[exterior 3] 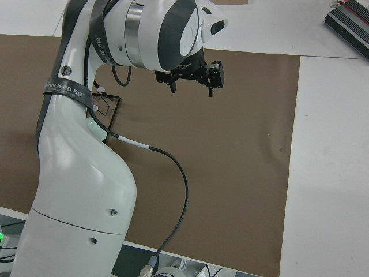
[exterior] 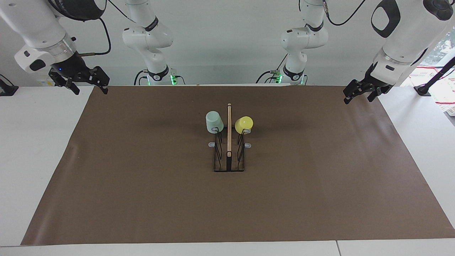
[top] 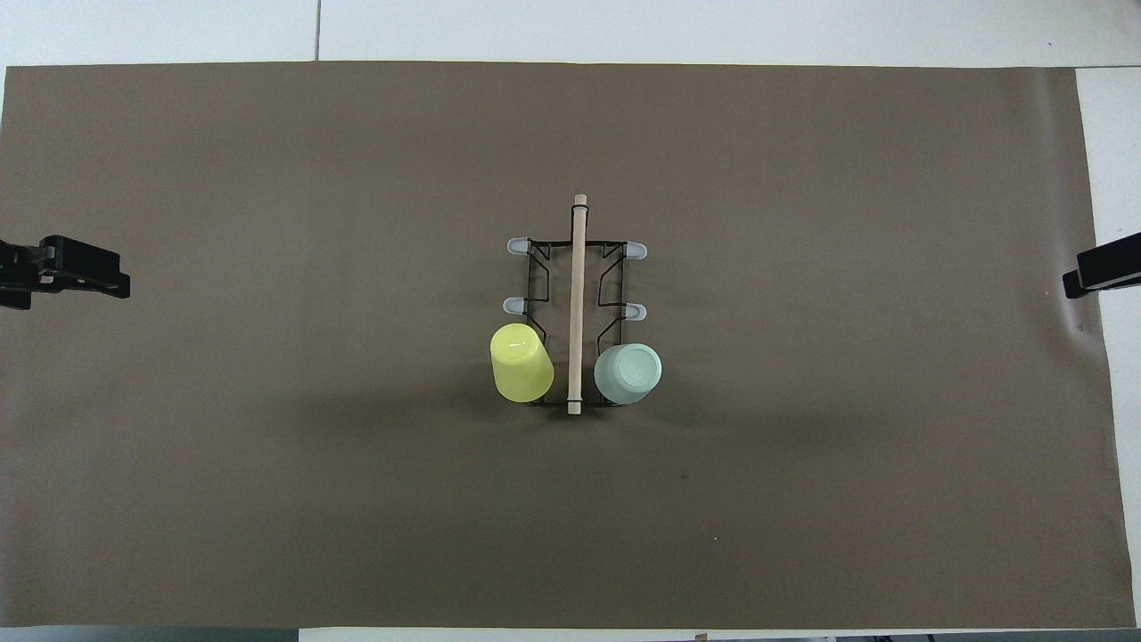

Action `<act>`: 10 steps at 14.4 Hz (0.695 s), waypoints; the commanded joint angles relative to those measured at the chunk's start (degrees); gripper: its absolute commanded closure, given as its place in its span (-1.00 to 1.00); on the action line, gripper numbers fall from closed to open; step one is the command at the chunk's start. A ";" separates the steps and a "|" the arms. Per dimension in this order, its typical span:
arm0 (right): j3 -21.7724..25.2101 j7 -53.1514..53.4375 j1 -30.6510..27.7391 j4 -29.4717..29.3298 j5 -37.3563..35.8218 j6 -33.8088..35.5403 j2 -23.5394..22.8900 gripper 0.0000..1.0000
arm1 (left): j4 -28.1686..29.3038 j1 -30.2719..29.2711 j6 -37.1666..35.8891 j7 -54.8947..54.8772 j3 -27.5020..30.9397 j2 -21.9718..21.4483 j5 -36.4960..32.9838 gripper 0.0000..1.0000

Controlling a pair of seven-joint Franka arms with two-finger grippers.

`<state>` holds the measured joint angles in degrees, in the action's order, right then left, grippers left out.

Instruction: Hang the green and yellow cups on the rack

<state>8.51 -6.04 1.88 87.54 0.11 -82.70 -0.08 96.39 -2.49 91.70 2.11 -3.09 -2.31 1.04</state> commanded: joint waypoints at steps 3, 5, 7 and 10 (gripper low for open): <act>-0.51 2.44 -0.12 0.35 -0.45 -2.30 0.35 -1.00 | -0.32 0.82 -0.29 -0.17 0.19 -0.32 -0.95 -1.00; -0.51 2.44 0.05 0.35 -1.07 -2.30 0.43 -1.00 | -0.32 1.09 -0.29 -0.26 0.19 -0.41 -0.95 -1.00; -0.51 2.44 0.05 0.44 -1.07 -2.30 0.43 -1.00 | -0.32 2.05 -0.38 -0.35 0.45 -0.50 -0.86 -1.00; -0.51 2.44 0.05 0.44 -1.07 -2.30 0.43 -1.00 | -0.32 2.14 -0.47 -0.70 0.45 -0.50 -0.95 -1.00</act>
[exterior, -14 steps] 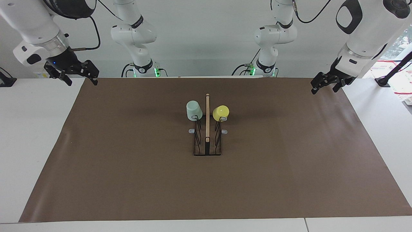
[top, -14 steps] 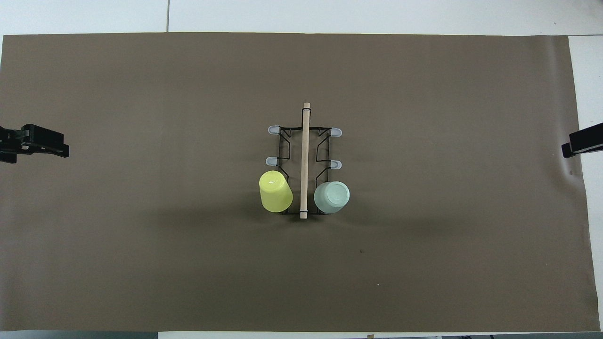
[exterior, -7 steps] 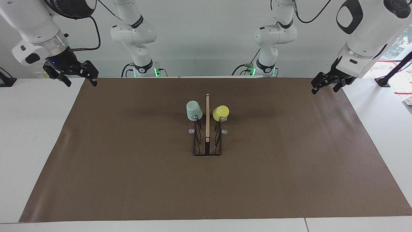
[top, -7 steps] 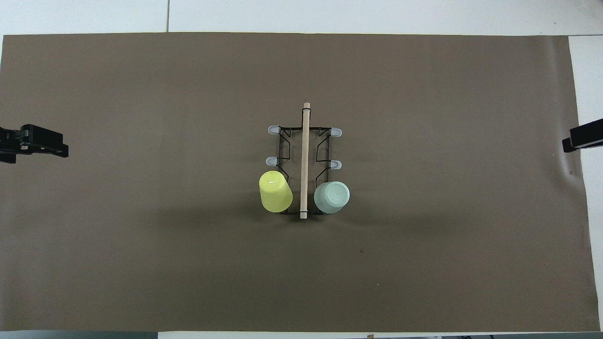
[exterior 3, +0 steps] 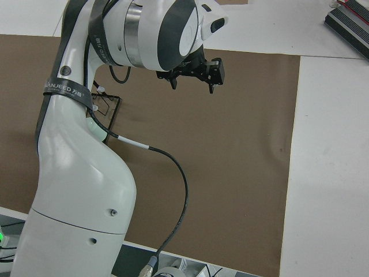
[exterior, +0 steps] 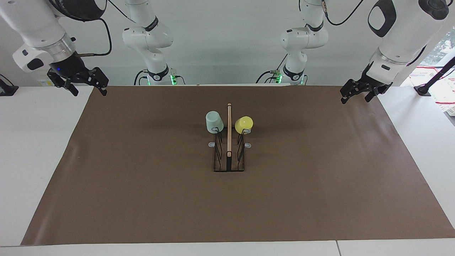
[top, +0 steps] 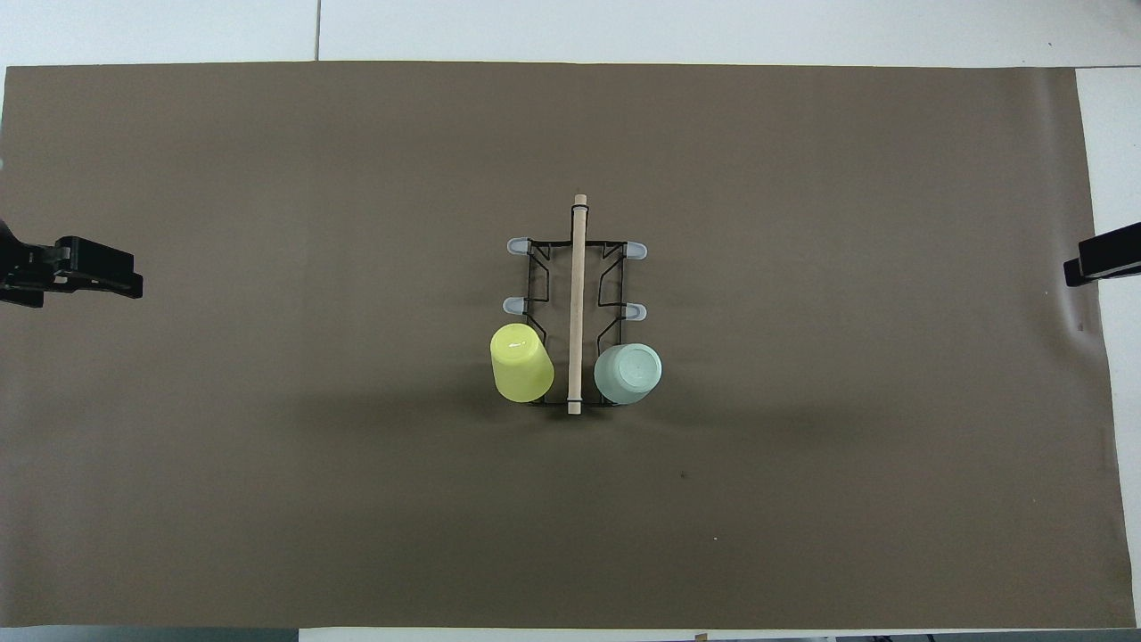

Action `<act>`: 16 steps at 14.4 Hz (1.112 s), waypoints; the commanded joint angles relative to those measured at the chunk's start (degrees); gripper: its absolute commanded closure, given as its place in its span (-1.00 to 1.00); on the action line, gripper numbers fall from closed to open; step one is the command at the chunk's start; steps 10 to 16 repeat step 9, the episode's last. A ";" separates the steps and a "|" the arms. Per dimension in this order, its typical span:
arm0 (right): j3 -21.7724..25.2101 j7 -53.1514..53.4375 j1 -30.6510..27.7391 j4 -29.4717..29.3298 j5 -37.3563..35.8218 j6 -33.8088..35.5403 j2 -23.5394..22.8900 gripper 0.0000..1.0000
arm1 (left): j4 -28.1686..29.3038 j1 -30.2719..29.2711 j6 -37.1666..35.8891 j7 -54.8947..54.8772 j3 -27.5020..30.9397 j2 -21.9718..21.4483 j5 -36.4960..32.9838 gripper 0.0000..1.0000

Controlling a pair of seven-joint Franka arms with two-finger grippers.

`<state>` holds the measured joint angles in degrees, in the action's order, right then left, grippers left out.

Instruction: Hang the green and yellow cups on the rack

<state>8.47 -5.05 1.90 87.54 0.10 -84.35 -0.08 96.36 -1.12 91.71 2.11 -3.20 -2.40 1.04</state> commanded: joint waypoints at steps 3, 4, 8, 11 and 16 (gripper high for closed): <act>-0.47 1.44 0.04 0.44 -1.07 -0.64 0.43 -1.00 | -0.38 0.95 -0.39 -0.88 0.57 -0.41 -0.86 -1.00; -0.47 1.44 0.04 0.44 -1.07 -0.64 0.43 -1.00 | -0.29 0.86 -0.30 -0.96 0.57 -0.32 -0.95 -1.00; -0.47 1.44 0.04 0.44 -0.98 -0.64 0.43 -1.00 | -0.29 0.16 -0.30 -1.05 0.57 -0.32 -0.95 -1.00; -0.47 1.44 0.04 0.44 -0.98 -0.64 0.43 -1.00 | -0.29 0.16 -0.22 -1.05 0.57 -0.32 -0.95 -1.00; -0.47 1.44 0.04 0.44 -0.98 -0.64 0.43 -1.00 | -0.29 0.16 -0.22 -1.05 0.57 -0.32 -0.95 -1.00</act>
